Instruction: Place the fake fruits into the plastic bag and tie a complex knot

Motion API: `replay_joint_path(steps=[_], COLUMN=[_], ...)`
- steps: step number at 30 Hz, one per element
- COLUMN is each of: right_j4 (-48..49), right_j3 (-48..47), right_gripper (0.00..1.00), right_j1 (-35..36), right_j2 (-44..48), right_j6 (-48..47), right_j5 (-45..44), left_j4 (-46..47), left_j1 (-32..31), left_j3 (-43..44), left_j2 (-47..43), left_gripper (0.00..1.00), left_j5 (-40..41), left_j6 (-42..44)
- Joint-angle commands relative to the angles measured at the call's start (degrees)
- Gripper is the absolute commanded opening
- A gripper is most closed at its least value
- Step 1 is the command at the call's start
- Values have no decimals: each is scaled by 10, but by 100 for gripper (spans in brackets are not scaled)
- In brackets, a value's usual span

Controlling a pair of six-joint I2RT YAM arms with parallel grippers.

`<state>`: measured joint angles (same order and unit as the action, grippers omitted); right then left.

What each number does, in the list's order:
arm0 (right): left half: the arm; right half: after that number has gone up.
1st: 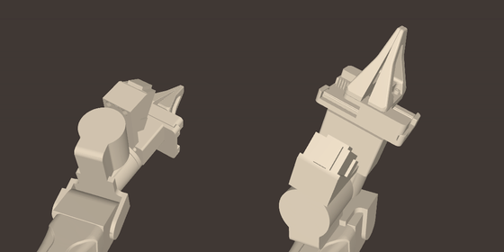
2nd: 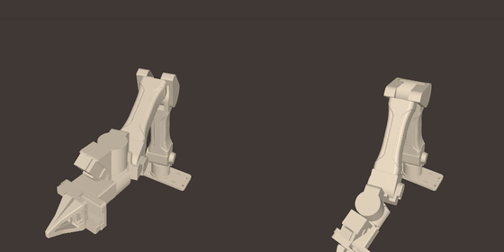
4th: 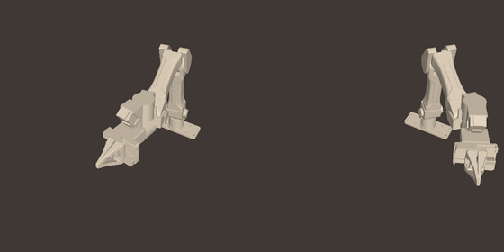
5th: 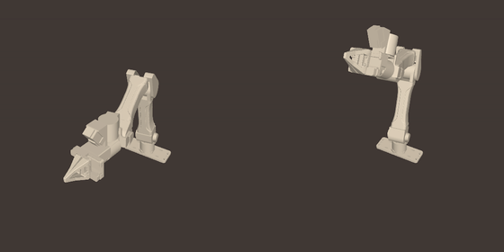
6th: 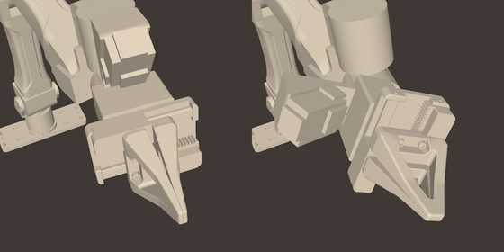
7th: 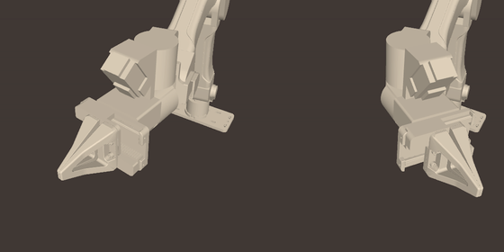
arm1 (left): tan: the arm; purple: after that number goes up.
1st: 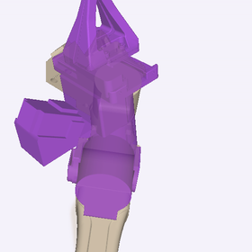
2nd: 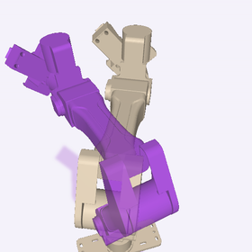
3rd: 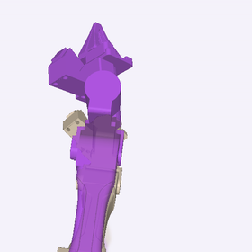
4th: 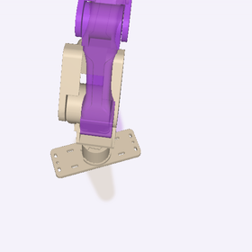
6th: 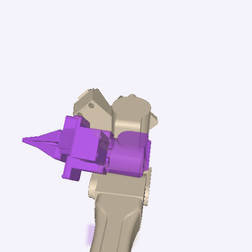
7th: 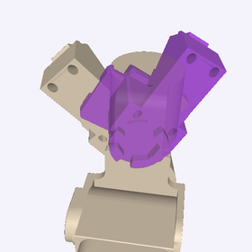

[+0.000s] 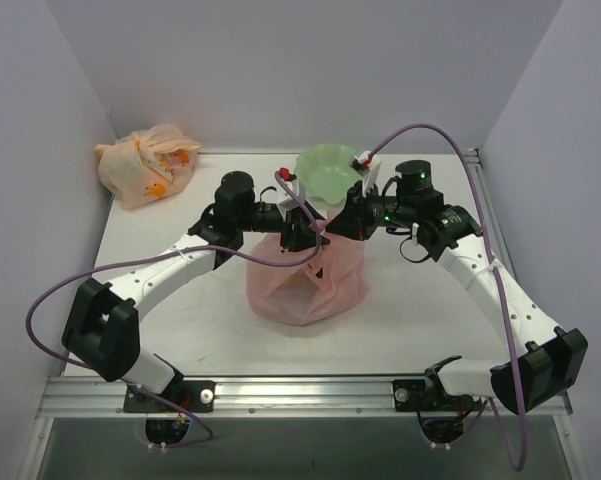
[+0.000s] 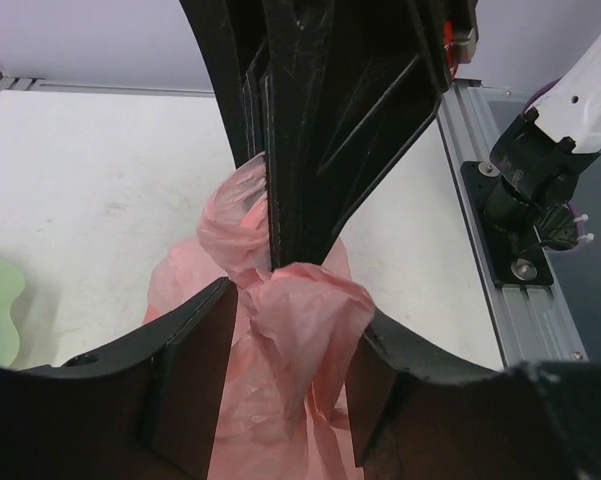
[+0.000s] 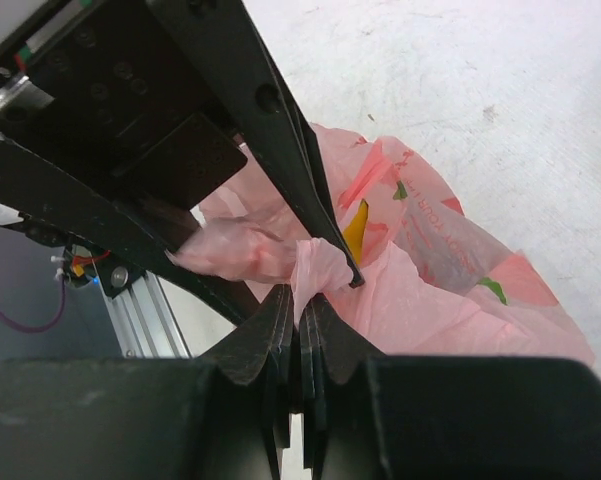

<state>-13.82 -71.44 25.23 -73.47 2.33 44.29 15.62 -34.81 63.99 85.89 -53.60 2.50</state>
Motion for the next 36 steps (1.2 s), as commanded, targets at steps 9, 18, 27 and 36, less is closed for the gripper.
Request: replay_joint_path(steps=[9,18,27,36], right_j4=[34,5,117,168], right_j3=[-2,80,131,134], right_gripper=[44,94,93,4], right_j1=[-8,-129,-34,-21], right_j2=[28,106,83,39], right_j6=[6,-155,-200,-182], right_j5=[33,107,72,51], left_j4=[51,53,53,4], left_j1=[3,30,30,36], left_j3=[13,40,90,62], left_j2=[22,18,54,25], left_gripper=[0,0,0,39], left_j5=[-52,-153,-177,-106], left_j6=[-51,-74,-91,-53])
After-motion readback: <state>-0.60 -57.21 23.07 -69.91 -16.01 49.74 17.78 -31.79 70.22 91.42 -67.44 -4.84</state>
